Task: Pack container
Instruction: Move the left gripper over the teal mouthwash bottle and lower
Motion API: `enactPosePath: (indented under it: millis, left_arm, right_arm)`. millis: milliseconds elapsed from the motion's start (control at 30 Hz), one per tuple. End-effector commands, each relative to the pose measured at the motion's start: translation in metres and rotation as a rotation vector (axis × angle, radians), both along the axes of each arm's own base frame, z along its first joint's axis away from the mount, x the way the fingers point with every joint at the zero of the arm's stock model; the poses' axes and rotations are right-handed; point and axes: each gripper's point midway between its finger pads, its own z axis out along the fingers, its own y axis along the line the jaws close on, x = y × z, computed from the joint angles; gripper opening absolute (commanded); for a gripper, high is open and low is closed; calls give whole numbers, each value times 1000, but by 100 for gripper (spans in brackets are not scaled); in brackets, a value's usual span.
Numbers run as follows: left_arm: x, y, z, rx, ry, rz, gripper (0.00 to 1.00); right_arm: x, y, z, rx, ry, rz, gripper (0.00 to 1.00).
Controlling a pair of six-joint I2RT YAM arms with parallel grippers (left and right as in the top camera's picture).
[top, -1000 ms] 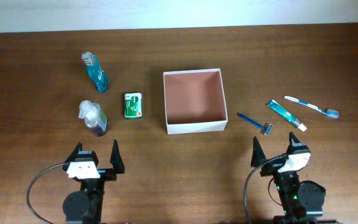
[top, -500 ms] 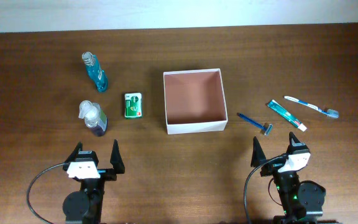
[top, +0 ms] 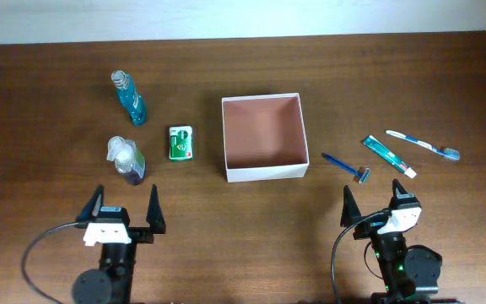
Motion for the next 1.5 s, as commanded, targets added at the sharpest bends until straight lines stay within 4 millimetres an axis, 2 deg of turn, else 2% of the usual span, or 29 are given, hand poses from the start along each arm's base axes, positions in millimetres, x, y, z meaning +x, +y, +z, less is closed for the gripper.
enactPosePath:
  millis: [0, 100, 200, 300, 400, 467, 633, 767, 933, 1033, 1133, 1233, 1467]
  left_arm:
    - [-7, 10, 56, 90, -36, 64, 99]
    - [2, 11, 89, 95, 18, 64, 99]
    - [25, -1, 118, 110, 136, -5, 99]
    - [47, -27, 134, 175, 269, -174, 99]
    - [71, -59, 152, 159, 367, -371, 99]
    - [81, -72, 153, 129, 436, -458, 99]
    - [122, -57, 144, 124, 542, -370, 99]
    - [156, -24, 144, 83, 641, -152, 99]
    - [178, -7, 122, 109, 869, -61, 99]
    - [195, 0, 98, 130, 982, -24, 99]
    - [216, 0, 74, 132, 1026, -26, 99]
    - [228, 3, 44, 146, 1090, -26, 99]
    - [251, 31, -11, -22, 1188, 21, 99]
  right_arm:
    - [0, -3, -1, -7, -1, -13, 99]
    - [0, -3, -1, -7, -1, -13, 99]
    - [0, -3, -1, -7, -1, -13, 99]
    - [0, -3, -1, -7, -1, -13, 99]
    - [0, -3, -1, -7, -1, -13, 99]
    - [0, -3, -1, -7, -1, -13, 99]
    - [0, -3, -1, -7, -1, -13, 99]
    - [0, -3, -1, -7, -1, -13, 98]
    - [0, -3, -1, -7, -1, -13, 99]
    - [0, -3, -1, -7, -1, -13, 99]
    - [0, -3, -1, -7, -1, -13, 99]
    - [0, -3, -1, -7, -1, -13, 99]
    - [0, -3, -1, -7, -1, -13, 99]
